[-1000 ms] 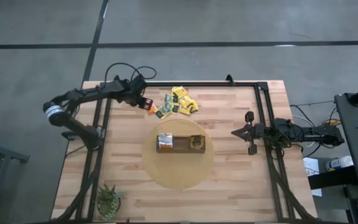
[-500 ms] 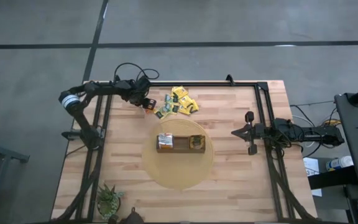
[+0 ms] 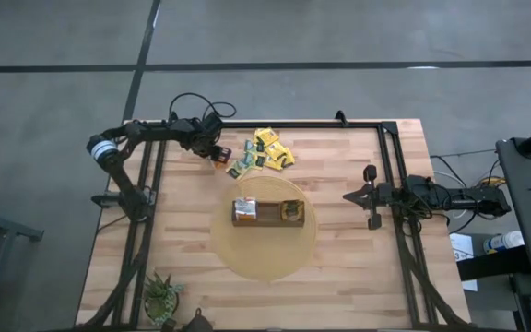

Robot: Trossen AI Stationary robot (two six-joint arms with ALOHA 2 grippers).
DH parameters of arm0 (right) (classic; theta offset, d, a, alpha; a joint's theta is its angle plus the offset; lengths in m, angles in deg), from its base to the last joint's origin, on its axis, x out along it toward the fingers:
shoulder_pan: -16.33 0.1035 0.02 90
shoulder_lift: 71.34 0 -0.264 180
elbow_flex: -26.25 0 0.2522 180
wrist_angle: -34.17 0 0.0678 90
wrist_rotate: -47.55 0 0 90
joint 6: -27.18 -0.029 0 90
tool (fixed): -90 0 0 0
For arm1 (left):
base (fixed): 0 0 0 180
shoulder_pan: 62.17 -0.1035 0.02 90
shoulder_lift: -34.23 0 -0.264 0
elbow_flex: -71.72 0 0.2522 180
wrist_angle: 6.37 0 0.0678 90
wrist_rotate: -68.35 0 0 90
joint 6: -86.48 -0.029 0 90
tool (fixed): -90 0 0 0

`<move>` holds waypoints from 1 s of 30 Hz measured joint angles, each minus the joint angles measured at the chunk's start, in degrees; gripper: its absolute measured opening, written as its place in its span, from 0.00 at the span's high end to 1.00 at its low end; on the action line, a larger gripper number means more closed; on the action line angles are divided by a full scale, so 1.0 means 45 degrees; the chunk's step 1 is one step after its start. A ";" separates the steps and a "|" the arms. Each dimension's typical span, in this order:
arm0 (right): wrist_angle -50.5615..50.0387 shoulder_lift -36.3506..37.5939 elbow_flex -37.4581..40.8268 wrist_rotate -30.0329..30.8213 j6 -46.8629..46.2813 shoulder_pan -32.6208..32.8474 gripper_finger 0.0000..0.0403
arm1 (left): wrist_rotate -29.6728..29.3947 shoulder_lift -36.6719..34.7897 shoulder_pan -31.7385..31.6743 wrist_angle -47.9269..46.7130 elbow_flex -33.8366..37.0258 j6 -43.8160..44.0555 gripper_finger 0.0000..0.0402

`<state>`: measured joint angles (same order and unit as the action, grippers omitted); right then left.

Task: Pick & Place Tea
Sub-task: Put the white and orange tea bag into the wooden organizer

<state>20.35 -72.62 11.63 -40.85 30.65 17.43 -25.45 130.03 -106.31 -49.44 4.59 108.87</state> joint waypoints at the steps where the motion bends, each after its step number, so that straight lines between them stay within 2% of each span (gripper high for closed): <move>1: 0.0000 0.0000 0.0003 0.0002 0.0000 0.0000 0.98 | 0.0017 -0.0004 0.0000 -0.0054 0.0000 -0.0058 0.65; 7: -0.0002 0.0000 0.0003 0.0001 0.0000 0.0000 0.98 | 0.0071 -0.0014 0.0078 -0.0092 0.0015 -0.0301 0.95; 12: 0.0000 0.0000 0.0001 0.0000 0.0000 0.0001 0.98 | 0.0023 -0.0069 0.0266 -0.0121 -0.0002 -0.0543 0.99; 16: -0.0004 0.0000 0.0003 0.0002 0.0000 0.0000 0.98 | -0.0440 -0.0410 0.0978 -0.0210 -0.0158 -0.0672 1.00; 19: -0.0005 0.0000 0.0003 0.0001 0.0000 0.0002 0.98 | -0.1550 -0.0978 0.1953 -0.0177 -0.0366 -0.0742 1.00; 22: -0.0005 -0.0001 -0.0001 0.0002 0.0000 0.0003 0.98 | -0.3196 -0.1621 0.3210 -0.0189 -0.0663 -0.0772 1.00; 30: -0.0005 -0.0005 0.0001 0.0002 0.0000 0.0000 0.98 | -0.7453 -0.3166 0.7456 -0.0088 -0.1088 -0.0954 1.00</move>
<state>20.33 -72.64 11.64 -40.84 30.65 17.43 -58.99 115.79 -72.76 -49.83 -0.30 104.58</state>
